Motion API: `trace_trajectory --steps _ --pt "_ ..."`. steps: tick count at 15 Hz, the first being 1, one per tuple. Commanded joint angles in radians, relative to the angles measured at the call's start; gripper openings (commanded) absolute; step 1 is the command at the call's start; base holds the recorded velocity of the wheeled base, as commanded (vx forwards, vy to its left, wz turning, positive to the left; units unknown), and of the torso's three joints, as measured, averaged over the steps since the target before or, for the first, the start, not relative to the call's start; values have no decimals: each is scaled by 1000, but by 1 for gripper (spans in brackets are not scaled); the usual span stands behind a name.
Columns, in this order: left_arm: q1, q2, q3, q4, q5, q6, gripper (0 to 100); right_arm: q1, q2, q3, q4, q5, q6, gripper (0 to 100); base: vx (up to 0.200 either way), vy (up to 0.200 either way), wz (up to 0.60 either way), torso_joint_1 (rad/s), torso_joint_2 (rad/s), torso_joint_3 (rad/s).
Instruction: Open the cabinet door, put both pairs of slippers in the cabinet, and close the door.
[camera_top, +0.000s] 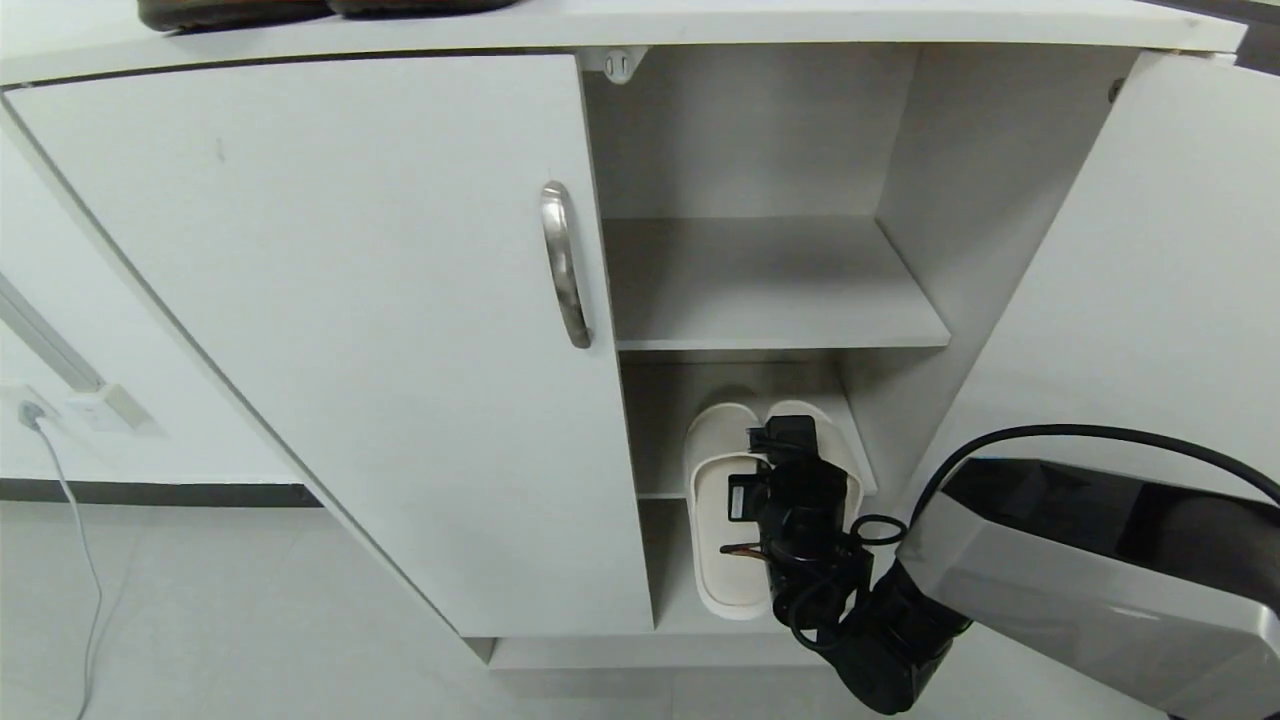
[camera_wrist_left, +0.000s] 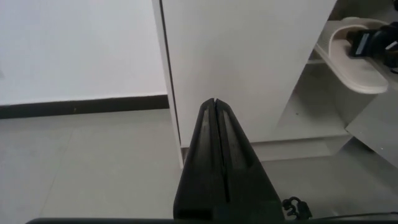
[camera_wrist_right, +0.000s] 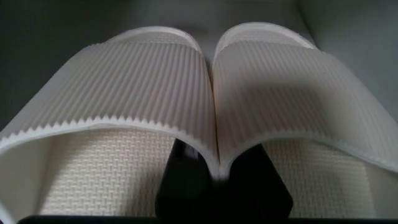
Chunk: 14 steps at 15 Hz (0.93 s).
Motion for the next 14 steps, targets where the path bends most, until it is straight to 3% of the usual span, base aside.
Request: trace_trajectory --steps 1,8,14 --pt "0 0 0 0 0 0 0 0 2 5 -1 0 0 0 0 0 0 0 0 0" --pt "0 0 0 0 0 0 0 -32 51 -62 16 21 -1 0 0 0 0 0 0 0" --pt "0 0 0 0 0 -2 0 -84 134 -404 275 41 -1 0 0 0 0 0 0 0"
